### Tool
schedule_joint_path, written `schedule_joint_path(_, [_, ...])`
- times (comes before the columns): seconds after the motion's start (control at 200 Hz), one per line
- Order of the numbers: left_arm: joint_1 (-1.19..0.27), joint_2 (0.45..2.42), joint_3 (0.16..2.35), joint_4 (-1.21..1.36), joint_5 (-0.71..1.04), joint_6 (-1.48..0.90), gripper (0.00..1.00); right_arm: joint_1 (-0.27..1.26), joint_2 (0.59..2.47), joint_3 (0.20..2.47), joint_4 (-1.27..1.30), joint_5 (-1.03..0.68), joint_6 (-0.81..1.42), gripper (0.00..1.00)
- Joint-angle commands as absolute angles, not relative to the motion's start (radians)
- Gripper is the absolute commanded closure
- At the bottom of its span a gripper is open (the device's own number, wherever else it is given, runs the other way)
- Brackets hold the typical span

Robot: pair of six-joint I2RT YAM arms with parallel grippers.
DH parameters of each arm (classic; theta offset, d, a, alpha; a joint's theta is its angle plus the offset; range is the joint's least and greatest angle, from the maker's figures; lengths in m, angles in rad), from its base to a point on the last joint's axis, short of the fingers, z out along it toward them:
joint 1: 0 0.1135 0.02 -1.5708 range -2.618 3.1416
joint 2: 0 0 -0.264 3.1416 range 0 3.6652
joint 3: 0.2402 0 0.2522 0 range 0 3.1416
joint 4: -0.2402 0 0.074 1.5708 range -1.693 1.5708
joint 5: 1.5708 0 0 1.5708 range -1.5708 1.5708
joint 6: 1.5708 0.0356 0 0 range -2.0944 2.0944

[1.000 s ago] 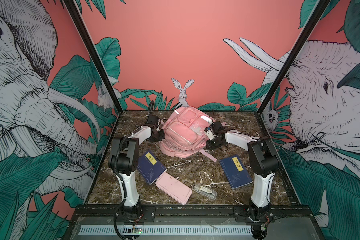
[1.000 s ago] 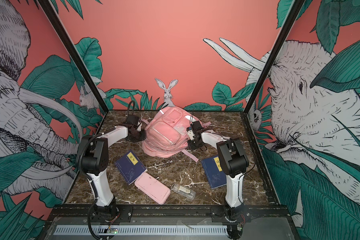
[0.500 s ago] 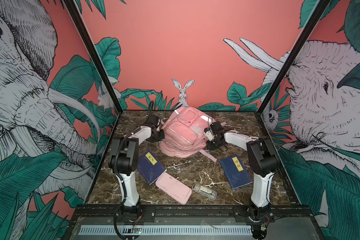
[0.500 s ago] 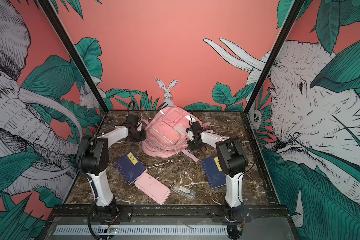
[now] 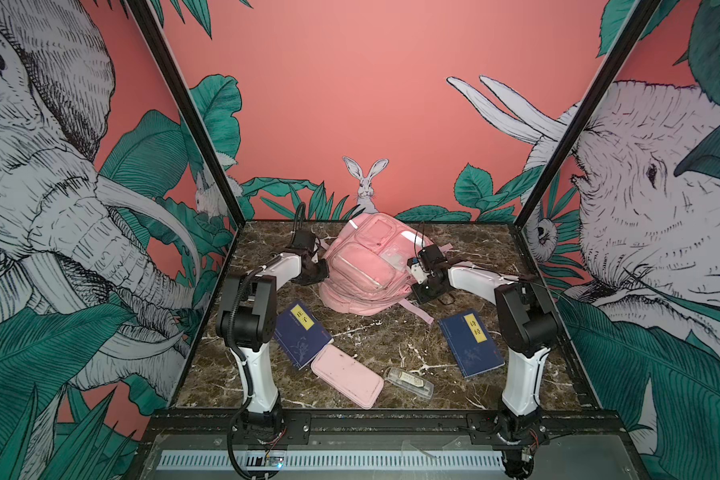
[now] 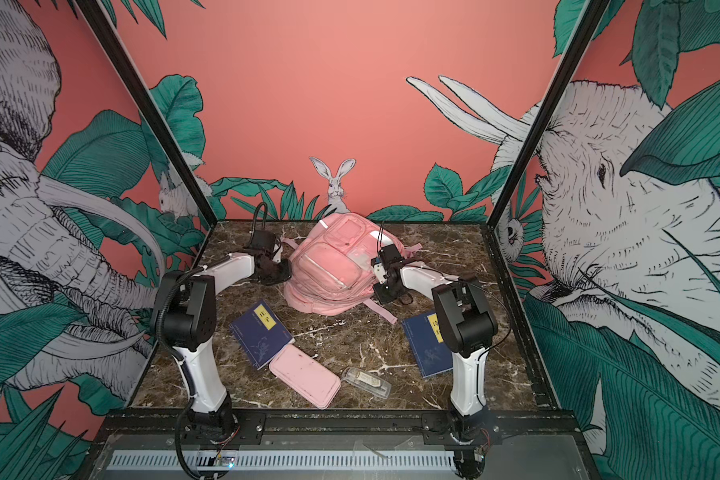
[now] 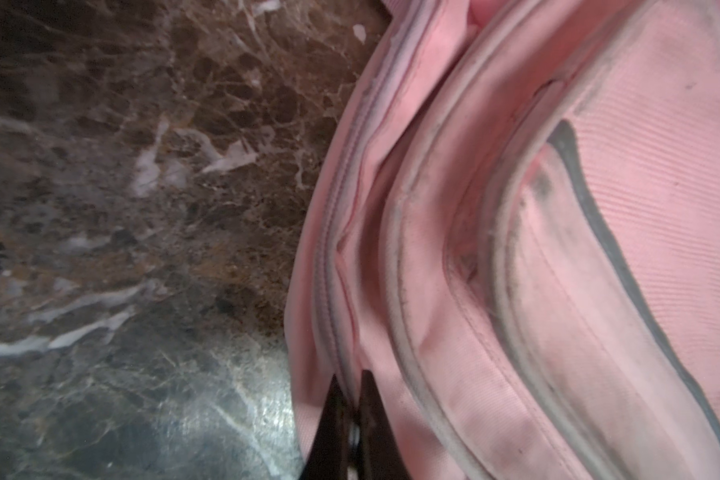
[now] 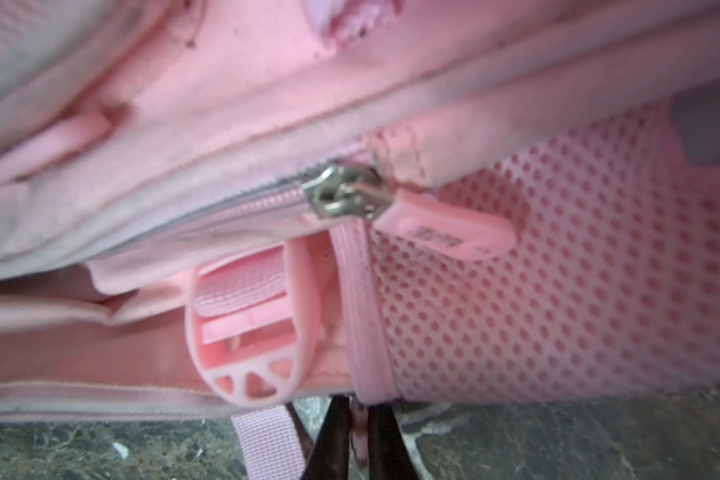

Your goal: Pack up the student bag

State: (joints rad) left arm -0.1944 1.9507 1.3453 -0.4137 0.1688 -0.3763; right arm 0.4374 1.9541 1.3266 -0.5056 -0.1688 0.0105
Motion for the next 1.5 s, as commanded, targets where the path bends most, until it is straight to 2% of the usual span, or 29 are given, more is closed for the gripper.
schedule_joint_path(0.0, [-0.191, 1.926, 1.321, -0.425, 0.170, -0.394, 1.00, 0.452, 1.901, 1.319, -0.534, -0.153, 0.015, 0.93])
schedule_joint_path(0.115, [-0.190, 1.922, 1.313, -0.420, 0.175, -0.400, 1.00, 0.460, 1.884, 1.319, -0.557, -0.148, 0.027, 1.00])
schedule_joint_path(0.335, [-0.190, 1.917, 1.292, -0.391, 0.193, -0.429, 1.00, 0.492, 1.865, 1.330, -0.615, -0.167, 0.061, 1.00])
schedule_joint_path(0.615, [-0.191, 1.887, 1.240, -0.335, 0.232, -0.485, 1.00, 0.635, 1.856, 1.354, -0.658, -0.149, 0.098, 1.00])
schedule_joint_path(0.985, [-0.191, 1.852, 1.186, -0.296, 0.244, -0.520, 1.00, 0.762, 1.954, 1.527, -0.639, -0.293, 0.222, 1.00])
schedule_joint_path(1.365, [-0.193, 1.831, 1.136, -0.260, 0.250, -0.548, 1.00, 0.890, 2.099, 1.675, -0.608, -0.351, 0.307, 1.00])
schedule_joint_path(1.496, [-0.193, 1.814, 1.121, -0.261, 0.242, -0.548, 1.00, 0.884, 2.112, 1.689, -0.607, -0.304, 0.326, 1.00])
